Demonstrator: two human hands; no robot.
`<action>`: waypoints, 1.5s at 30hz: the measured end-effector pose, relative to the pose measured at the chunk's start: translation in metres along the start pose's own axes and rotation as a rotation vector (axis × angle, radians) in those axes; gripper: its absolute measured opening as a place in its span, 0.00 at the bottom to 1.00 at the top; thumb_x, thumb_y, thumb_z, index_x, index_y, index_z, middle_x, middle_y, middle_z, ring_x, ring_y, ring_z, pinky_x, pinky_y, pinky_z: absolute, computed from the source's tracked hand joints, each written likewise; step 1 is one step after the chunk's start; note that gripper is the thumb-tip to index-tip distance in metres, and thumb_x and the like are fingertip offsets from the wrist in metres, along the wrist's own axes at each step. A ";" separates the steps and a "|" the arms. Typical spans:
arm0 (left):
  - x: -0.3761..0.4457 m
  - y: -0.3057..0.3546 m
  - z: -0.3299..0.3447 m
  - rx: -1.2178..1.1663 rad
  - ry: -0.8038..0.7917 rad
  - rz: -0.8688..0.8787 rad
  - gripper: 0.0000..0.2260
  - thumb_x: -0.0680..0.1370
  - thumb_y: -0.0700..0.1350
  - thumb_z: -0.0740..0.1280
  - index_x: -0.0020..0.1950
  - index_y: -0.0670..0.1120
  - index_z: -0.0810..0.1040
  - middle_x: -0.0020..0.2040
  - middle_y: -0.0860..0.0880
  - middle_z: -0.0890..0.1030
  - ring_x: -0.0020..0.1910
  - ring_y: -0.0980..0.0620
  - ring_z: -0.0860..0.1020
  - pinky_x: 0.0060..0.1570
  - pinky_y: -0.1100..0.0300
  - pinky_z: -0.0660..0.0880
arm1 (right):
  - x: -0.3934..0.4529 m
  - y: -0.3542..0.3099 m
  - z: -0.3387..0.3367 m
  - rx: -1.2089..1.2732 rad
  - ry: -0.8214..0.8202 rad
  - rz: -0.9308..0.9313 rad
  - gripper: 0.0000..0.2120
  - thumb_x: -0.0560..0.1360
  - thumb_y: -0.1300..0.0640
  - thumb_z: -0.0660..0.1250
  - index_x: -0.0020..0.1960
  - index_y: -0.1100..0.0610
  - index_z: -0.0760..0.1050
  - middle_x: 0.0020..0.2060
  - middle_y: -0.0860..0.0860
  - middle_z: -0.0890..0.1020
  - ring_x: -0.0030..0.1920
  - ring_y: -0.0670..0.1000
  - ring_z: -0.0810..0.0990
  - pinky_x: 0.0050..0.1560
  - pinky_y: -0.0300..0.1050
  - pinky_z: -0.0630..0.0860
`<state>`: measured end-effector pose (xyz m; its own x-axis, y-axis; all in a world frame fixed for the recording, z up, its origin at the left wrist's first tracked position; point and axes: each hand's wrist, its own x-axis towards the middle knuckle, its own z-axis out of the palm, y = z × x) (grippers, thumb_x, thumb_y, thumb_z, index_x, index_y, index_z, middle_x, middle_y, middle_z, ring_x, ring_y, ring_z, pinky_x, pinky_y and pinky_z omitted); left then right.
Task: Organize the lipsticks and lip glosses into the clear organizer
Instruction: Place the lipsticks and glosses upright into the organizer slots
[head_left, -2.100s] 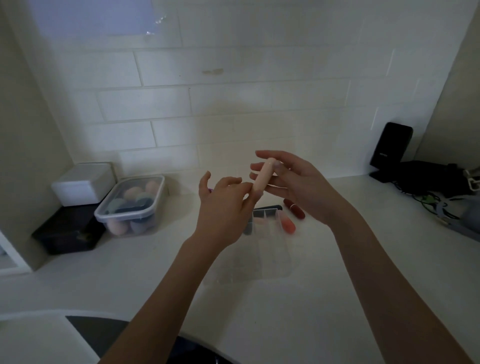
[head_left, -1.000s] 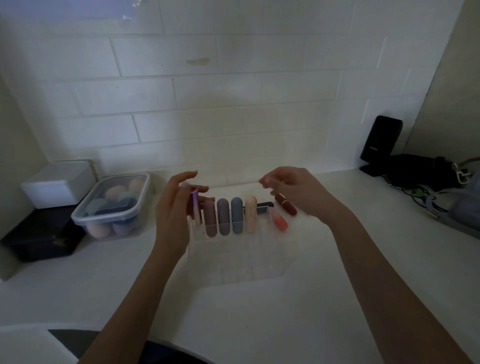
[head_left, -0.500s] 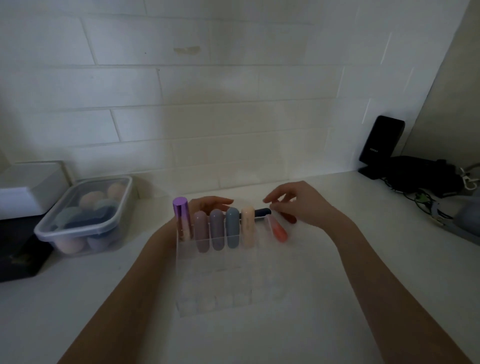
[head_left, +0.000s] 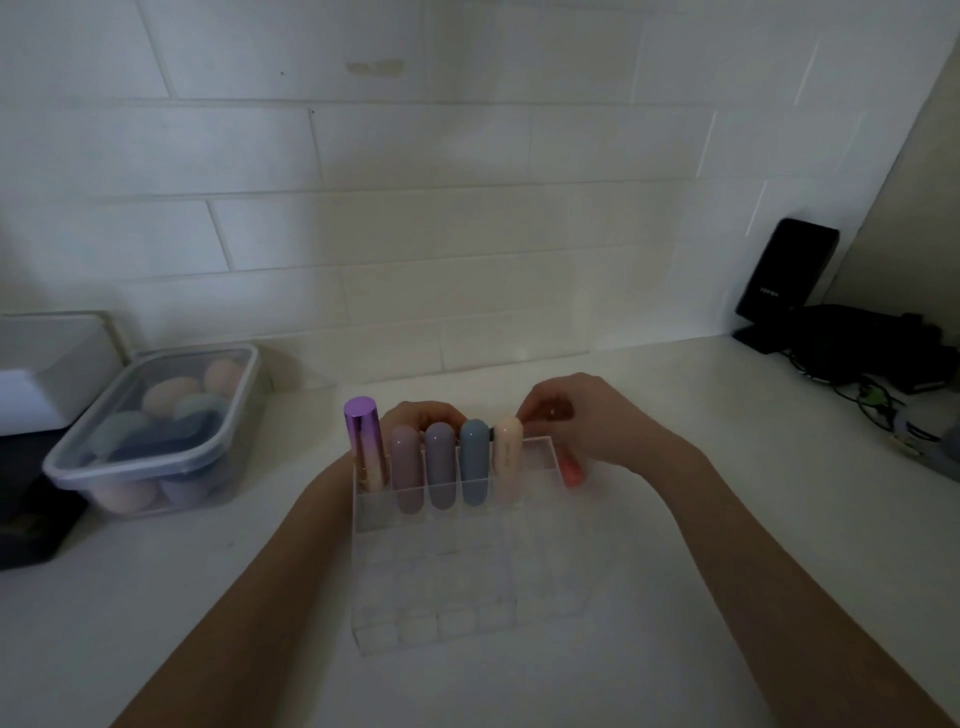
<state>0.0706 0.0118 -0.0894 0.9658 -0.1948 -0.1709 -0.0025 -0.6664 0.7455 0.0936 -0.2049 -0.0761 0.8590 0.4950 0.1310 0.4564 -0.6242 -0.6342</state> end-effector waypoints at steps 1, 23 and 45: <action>-0.008 -0.005 -0.001 -0.008 0.045 0.098 0.07 0.76 0.34 0.65 0.46 0.45 0.79 0.42 0.50 0.81 0.45 0.50 0.79 0.55 0.54 0.75 | 0.001 0.004 -0.003 -0.006 0.083 0.002 0.10 0.70 0.61 0.70 0.40 0.46 0.80 0.38 0.47 0.82 0.39 0.49 0.80 0.41 0.34 0.75; 0.001 -0.025 0.006 -0.364 0.189 0.165 0.13 0.76 0.30 0.61 0.61 0.36 0.73 0.46 0.43 0.79 0.43 0.57 0.81 0.48 0.68 0.76 | 0.008 -0.006 0.020 -0.099 0.193 -0.029 0.09 0.75 0.59 0.67 0.54 0.53 0.80 0.51 0.48 0.82 0.50 0.49 0.80 0.69 0.47 0.64; -0.007 -0.034 -0.010 -0.892 0.144 0.336 0.11 0.68 0.48 0.73 0.50 0.55 0.84 0.44 0.50 0.87 0.45 0.54 0.84 0.41 0.65 0.79 | 0.005 -0.030 0.017 0.986 0.271 -0.153 0.13 0.70 0.72 0.69 0.51 0.60 0.75 0.50 0.54 0.85 0.54 0.50 0.83 0.50 0.36 0.78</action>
<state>0.0667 0.0434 -0.1071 0.9734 -0.1454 0.1772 -0.1442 0.2122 0.9665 0.0800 -0.1738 -0.0698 0.8869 0.2985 0.3526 0.2771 0.2669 -0.9230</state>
